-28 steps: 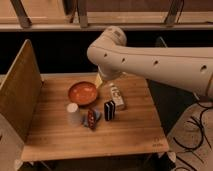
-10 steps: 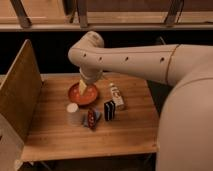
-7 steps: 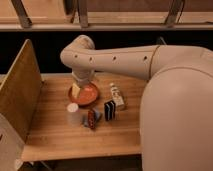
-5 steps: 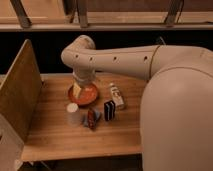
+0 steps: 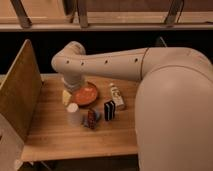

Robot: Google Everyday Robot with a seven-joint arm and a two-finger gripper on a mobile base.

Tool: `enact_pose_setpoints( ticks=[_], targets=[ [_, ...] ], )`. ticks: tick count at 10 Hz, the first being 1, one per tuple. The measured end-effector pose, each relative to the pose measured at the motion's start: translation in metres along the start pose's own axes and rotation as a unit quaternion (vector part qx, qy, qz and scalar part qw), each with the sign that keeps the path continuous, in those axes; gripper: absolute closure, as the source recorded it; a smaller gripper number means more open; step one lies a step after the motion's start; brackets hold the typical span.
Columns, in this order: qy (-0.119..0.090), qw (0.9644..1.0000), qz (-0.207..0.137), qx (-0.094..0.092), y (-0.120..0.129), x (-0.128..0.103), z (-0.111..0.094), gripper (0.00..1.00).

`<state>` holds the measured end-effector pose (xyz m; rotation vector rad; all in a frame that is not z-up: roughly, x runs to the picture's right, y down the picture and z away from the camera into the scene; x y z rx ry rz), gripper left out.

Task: Place the ceramic cup over the eraser

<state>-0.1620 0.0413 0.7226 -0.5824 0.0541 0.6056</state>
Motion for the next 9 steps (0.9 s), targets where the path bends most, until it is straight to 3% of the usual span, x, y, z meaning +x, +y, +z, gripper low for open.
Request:
enact_pose_setpoints(
  ticks=[4, 6, 9],
  targets=[
    [0.025, 0.9991, -0.014, -0.030, 0.015, 0.002, 0.041, 0.20],
    [0.067, 0.9962, -0.032, -0.046, 0.022, 0.001, 0.074, 0.20],
    [0.106, 0.9905, -0.043, -0.077, 0.032, -0.010, 0.113, 0.20]
  ],
)
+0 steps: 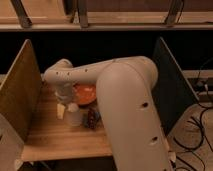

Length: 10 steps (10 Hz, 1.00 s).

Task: Place the ceramic cup over the eraser

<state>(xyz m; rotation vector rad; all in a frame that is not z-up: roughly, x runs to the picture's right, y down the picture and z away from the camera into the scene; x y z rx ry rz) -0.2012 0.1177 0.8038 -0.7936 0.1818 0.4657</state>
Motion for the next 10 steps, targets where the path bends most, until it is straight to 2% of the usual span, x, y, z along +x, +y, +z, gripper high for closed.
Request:
enact_pose_setpoints(
  ticks=[1, 3, 8, 10],
  targets=[
    [0.008, 0.9999, 0.004, -0.013, -0.001, -0.006, 0.010, 0.20],
    [0.015, 0.9996, 0.013, -0.021, -0.008, -0.012, 0.016, 0.20],
    [0.015, 0.9994, 0.025, -0.020, -0.017, -0.014, 0.007, 0.20],
    [0.016, 0.9995, 0.025, -0.010, -0.018, -0.010, 0.001, 0.20]
  ],
)
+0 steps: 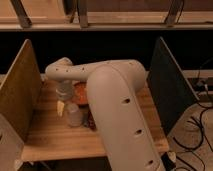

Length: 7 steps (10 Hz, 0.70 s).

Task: Place the ceramic cup over the eraser

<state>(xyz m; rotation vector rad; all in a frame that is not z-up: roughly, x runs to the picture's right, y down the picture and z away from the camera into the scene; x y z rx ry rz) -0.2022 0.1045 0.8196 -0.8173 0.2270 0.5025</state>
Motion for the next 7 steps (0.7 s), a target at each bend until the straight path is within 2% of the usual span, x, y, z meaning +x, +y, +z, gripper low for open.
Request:
enact_pose_setpoints(
  ticks=[5, 7],
  targets=[
    [0.003, 1.0000, -0.002, 0.002, 0.0004, 0.0007, 0.0016, 0.20],
    [0.008, 0.9998, -0.019, 0.007, 0.0051, 0.0034, 0.0041, 0.20]
  ],
)
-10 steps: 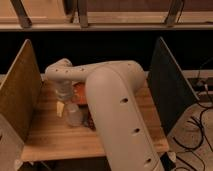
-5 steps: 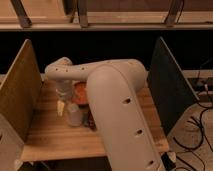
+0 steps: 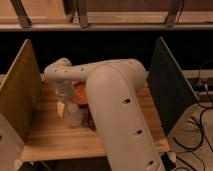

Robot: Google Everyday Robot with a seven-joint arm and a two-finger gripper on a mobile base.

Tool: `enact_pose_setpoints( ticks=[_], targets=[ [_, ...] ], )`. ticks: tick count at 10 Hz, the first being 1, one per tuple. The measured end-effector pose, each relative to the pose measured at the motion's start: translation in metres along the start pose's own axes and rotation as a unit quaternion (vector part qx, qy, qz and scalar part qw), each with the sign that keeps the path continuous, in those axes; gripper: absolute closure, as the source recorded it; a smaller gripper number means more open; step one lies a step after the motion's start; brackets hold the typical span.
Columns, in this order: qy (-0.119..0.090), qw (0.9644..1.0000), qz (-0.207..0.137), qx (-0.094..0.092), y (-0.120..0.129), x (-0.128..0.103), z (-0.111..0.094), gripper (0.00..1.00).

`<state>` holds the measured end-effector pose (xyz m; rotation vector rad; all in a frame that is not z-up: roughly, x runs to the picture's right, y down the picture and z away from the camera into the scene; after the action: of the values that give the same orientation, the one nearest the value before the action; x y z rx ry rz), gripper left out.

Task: Place the ceramic cup over the eraser

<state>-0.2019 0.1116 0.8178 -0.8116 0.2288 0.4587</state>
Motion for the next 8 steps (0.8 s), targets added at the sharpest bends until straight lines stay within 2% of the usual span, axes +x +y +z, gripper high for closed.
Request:
enact_pose_setpoints(
  ticks=[5, 8],
  targets=[
    [0.006, 0.9999, -0.011, 0.011, 0.003, 0.008, 0.001, 0.20],
    [0.007, 1.0000, -0.005, 0.003, 0.007, 0.014, 0.010, 0.20]
  ],
)
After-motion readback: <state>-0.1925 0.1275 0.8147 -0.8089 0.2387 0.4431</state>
